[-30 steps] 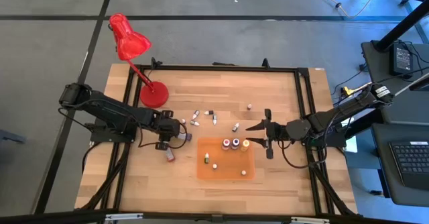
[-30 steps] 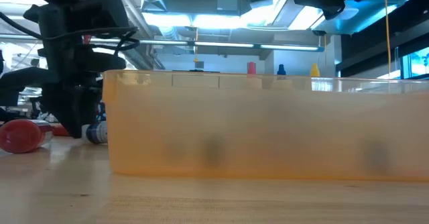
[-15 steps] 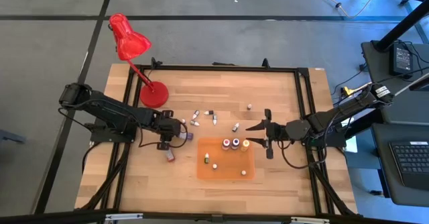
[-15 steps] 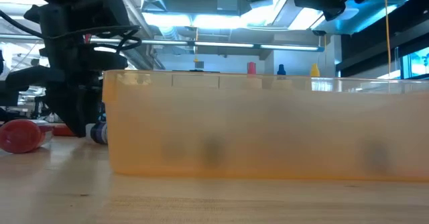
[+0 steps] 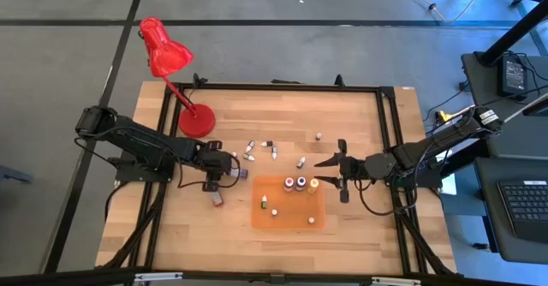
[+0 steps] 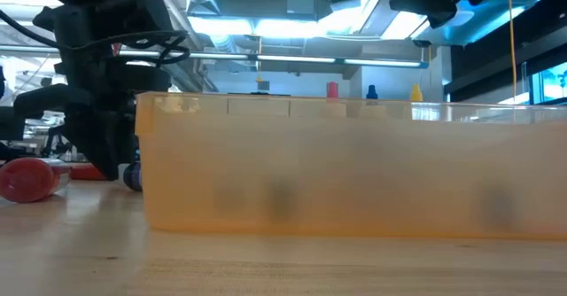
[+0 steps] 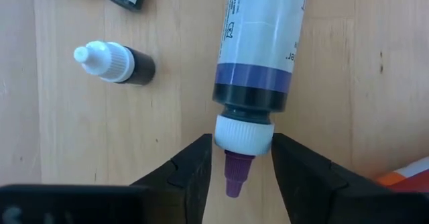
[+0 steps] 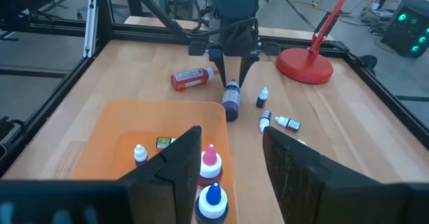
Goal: Pick & Place food coloring
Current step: Put the big purple food coloring bottle into the orange bin
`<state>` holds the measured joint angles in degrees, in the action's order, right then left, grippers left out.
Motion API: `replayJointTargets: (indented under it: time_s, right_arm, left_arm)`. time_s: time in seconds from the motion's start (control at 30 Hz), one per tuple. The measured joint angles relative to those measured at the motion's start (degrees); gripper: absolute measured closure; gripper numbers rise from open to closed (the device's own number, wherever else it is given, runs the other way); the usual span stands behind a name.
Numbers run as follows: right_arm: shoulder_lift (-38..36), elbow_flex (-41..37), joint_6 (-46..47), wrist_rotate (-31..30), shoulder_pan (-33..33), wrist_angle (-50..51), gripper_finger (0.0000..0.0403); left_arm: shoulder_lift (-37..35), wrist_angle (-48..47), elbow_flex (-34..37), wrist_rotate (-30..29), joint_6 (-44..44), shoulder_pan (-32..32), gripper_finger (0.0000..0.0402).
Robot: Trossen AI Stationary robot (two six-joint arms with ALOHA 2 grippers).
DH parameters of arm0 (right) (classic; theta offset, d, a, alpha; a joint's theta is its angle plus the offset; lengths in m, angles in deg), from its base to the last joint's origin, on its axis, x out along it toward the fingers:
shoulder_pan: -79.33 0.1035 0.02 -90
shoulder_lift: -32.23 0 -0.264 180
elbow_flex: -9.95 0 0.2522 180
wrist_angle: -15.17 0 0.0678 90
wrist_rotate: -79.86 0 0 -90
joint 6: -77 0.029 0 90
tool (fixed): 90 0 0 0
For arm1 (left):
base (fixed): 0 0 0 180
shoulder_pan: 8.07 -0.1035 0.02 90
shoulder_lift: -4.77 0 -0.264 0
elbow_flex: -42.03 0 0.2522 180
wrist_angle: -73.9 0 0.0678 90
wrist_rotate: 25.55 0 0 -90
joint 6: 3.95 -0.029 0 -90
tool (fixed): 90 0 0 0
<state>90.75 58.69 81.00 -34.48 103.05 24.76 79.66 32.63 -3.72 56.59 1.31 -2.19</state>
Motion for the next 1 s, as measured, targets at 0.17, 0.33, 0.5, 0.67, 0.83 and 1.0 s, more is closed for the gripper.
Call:
replayJointTargets:
  time_s: [0.17,0.33,0.5,0.67,0.83,1.0]
  right_arm:
    - [0.0,0.0,0.28,0.0,0.0,-0.02,0.024]
    - [0.0,0.0,0.28,0.0,0.0,-0.02,0.024]
    - [0.02,0.0,0.28,0.0,0.0,-0.02,0.024]
    - [0.0,0.0,0.28,0.0,0.0,0.01,0.024]
    - [0.02,0.0,0.28,0.0,0.0,0.11,0.024]
    - [0.01,0.0,0.26,0.0,0.0,0.18,0.024]
  left_arm:
    - [0.0,0.42,0.0,0.02,1.54,0.01,0.0216]
    - [0.0,0.56,0.0,0.08,2.3,0.01,0.0185]
    - [0.0,1.53,0.0,0.05,3.2,0.01,0.0178]
    - [0.0,3.28,0.0,0.89,2.01,0.08,0.0189]
    - [0.0,2.47,0.0,1.95,2.03,0.08,0.0208]
    - [0.0,2.91,0.0,1.36,2.01,0.08,0.0227]
